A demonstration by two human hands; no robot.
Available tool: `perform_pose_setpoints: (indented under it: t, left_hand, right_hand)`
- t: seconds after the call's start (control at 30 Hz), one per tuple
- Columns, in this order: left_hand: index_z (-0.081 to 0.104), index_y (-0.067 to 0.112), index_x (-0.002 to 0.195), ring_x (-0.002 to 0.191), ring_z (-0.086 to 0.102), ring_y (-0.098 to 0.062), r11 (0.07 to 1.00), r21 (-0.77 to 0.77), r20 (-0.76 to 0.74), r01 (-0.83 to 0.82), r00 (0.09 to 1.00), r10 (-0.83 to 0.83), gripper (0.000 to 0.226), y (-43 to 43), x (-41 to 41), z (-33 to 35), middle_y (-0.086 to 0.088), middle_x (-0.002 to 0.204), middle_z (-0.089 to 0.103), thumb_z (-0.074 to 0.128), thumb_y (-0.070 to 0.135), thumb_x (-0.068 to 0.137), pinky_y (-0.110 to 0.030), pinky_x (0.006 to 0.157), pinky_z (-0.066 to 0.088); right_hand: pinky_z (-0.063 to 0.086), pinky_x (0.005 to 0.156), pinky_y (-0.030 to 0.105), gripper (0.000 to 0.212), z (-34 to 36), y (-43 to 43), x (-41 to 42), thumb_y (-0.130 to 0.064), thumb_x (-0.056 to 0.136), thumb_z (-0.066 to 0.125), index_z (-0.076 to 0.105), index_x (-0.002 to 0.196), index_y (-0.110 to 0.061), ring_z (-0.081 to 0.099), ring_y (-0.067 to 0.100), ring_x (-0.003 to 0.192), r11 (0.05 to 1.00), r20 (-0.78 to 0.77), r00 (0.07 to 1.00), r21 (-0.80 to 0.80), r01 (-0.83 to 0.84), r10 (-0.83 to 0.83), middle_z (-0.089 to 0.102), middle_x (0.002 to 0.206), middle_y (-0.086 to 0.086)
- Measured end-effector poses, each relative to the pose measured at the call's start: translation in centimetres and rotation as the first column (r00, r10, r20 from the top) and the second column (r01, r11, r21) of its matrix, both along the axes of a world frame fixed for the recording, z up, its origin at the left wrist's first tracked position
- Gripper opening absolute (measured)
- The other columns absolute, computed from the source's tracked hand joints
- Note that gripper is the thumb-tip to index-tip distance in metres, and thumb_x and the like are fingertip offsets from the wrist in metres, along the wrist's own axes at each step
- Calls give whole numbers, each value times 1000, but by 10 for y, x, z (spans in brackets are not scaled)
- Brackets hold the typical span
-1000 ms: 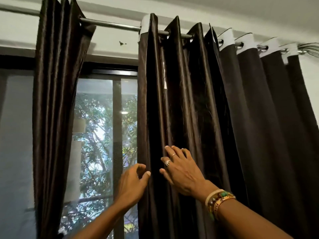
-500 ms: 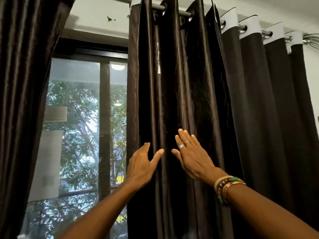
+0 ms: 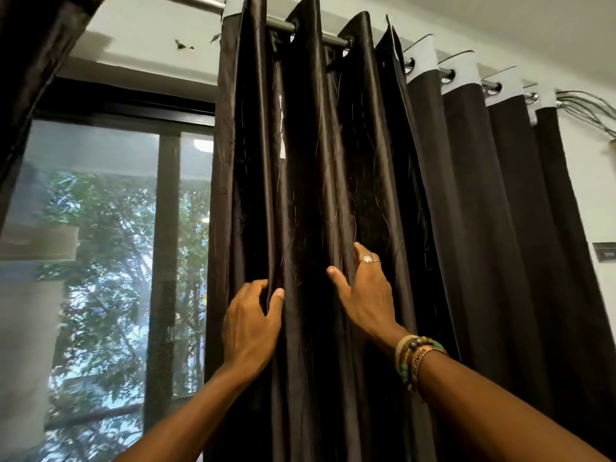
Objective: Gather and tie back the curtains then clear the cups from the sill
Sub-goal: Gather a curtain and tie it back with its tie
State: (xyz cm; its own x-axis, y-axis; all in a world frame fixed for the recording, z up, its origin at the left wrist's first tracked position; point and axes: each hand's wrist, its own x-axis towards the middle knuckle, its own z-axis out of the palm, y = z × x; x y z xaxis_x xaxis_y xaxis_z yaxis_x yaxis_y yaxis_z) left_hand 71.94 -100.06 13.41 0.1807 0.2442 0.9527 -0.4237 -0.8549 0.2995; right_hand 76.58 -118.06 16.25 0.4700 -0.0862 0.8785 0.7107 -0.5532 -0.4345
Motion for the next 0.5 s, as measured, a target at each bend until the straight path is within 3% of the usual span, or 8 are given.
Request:
perform_pose_setpoints:
  t: [0.03, 0.13, 0.17, 0.23, 0.33, 0.43, 0.5]
  left_hand:
    - [66, 11, 108, 90, 58, -24, 995, 68, 16, -74, 997, 73, 29, 3, 5, 0, -2, 99, 64, 70, 32, 89, -35, 76, 44]
    - [68, 15, 105, 111, 50, -26, 946, 168, 96, -278, 960, 265, 31, 5, 13, 4, -3, 114, 59, 73, 37, 84, -42, 88, 36]
    - [67, 17, 108, 121, 44, -28, 932, 174, 106, -317, 947, 303, 34, 3, 14, 5, -4, 123, 56, 71, 39, 83, -45, 94, 32]
    - [65, 19, 115, 142, 27, -31, 911, 164, 119, -379, 924, 363, 39, 0, 14, 7, -7, 144, 45, 70, 37, 82, -51, 108, 20]
    - [64, 19, 119, 151, 0, -33, 924, 52, 48, -379, 925, 377, 38, -4, 14, 12, -6, 161, 23, 71, 31, 84, -54, 116, 5]
    - [58, 14, 131, 152, 0, -27, 956, -91, -32, -278, 961, 276, 41, -4, 9, 19, 1, 164, 13, 64, 23, 91, -45, 120, 11]
    - [55, 11, 134, 143, 21, -3, 976, -100, -22, -194, 981, 192, 39, -6, 1, 21, 3, 162, 19, 58, 14, 96, -22, 113, 21]
  right_hand:
    - [49, 100, 38, 72, 5, 0, 4, -46, 95, 59, 29, 153, -15, 53, 22, 124, 1000, -20, 1000, 28, -3, 3, 46, 143, 5]
    - [53, 91, 42, 61, 20, 1, 17, -45, 94, 61, 44, 145, -18, 63, 19, 103, 998, -35, 999, 59, -1, 3, 63, 101, -7]
    - [53, 90, 41, 60, 23, 1, 21, -47, 94, 61, 46, 144, -19, 64, 19, 103, 998, -30, 999, 63, -19, 21, 64, 100, -7]
    - [52, 93, 39, 67, 30, 3, 29, -52, 92, 62, 42, 148, -20, 63, 21, 110, 993, -11, 997, 83, -79, 80, 65, 117, -2]
    - [50, 96, 41, 63, 44, 2, 43, -46, 95, 59, 38, 150, -23, 61, 26, 115, 989, 18, 991, 72, -130, 129, 63, 128, 6]
    - [53, 91, 45, 49, 61, 3, 61, -37, 99, 52, 46, 145, -21, 65, 30, 103, 986, 49, 989, 77, -145, 142, 68, 113, 11]
    - [53, 92, 43, 40, 71, 8, 65, -32, 102, 48, 53, 139, -20, 65, 30, 103, 974, 41, 979, 100, -201, 198, 68, 116, 9]
